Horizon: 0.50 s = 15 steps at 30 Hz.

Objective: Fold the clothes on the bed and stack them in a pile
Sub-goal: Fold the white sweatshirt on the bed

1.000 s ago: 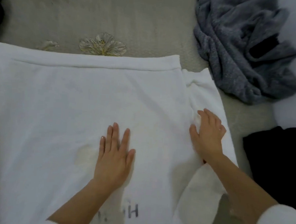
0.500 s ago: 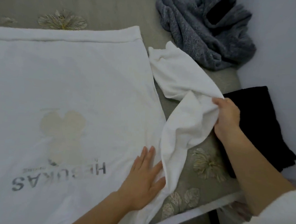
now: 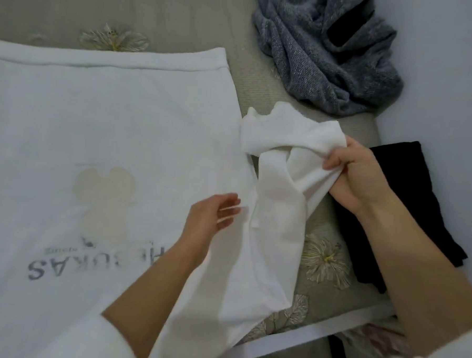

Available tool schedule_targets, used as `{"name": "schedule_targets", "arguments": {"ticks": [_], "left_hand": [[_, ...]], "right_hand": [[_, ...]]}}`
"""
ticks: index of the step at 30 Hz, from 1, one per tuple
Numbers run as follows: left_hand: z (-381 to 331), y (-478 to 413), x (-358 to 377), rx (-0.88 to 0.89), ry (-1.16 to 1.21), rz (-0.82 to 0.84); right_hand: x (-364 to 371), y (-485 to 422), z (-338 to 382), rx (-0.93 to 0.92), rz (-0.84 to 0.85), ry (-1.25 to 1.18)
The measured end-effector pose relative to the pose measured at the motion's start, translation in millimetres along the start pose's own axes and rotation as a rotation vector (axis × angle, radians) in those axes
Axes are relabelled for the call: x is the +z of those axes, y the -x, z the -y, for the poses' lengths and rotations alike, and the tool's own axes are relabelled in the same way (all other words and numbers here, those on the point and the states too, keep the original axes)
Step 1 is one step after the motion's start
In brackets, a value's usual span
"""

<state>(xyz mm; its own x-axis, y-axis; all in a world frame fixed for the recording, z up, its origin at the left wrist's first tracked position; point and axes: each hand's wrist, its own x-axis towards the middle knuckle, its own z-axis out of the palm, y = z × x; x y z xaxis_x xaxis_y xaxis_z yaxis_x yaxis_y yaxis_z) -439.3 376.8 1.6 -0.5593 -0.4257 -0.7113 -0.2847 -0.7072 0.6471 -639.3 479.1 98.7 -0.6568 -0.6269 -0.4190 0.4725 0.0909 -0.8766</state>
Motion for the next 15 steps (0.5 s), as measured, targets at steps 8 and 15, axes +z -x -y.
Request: {"name": "schedule_targets", "arguments": {"ticks": [8, 15], "left_hand": [[-71.0, -31.7, 37.0, -0.198, 0.398, 0.165], [-161.5, -23.2, 8.0, 0.284, 0.552, 0.311]], "right_hand": [[-11.7, 6.1, -16.9, 0.190, 0.256, 0.065], [-15.4, -4.6, -4.7, 0.052, 0.043, -0.004]]}}
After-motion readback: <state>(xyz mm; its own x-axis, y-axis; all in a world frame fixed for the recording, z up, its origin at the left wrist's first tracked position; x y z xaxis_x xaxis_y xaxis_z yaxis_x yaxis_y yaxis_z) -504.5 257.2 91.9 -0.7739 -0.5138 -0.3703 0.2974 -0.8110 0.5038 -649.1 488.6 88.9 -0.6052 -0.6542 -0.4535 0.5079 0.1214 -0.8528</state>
